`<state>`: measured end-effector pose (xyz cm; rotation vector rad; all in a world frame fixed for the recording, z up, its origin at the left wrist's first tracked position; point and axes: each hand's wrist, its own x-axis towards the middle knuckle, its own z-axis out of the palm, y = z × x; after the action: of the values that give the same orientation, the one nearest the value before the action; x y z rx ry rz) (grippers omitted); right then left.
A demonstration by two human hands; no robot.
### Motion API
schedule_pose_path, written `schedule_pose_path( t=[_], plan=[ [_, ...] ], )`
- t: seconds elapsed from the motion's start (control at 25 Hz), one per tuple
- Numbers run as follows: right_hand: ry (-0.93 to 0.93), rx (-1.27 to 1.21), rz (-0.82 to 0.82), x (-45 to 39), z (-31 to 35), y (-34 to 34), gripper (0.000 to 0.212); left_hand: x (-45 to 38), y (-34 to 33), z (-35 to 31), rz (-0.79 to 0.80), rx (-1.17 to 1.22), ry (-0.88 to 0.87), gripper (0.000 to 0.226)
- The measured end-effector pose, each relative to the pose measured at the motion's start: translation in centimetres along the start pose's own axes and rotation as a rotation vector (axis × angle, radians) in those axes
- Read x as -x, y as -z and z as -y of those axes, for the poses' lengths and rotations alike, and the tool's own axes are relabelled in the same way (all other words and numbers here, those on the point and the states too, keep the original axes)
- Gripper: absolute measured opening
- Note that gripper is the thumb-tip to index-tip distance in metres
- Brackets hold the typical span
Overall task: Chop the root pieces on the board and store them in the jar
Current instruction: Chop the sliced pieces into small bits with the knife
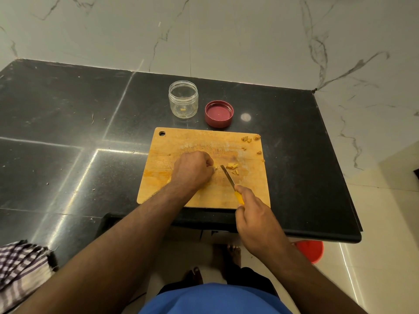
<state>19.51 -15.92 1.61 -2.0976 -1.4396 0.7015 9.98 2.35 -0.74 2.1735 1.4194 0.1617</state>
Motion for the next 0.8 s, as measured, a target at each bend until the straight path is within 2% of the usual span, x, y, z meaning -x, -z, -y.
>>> schedule_pose_path(
  t=[0.52,0.72,0.8],
  plan=[
    [0.028,0.156,0.053,-2.5,1.2,-1.3,0.048,0.3,0.2,-0.1,-0.039,-0.016,-0.004,0.016],
    [0.027,0.142,0.061,-0.3,0.6,-1.0,0.049,0.2,0.1,-0.2,-0.043,-0.058,0.001,0.015],
    [0.048,0.158,0.016,0.3,0.2,-0.6,0.049,0.2,0.1,-0.1,-0.039,-0.079,0.003,0.016]
  ],
)
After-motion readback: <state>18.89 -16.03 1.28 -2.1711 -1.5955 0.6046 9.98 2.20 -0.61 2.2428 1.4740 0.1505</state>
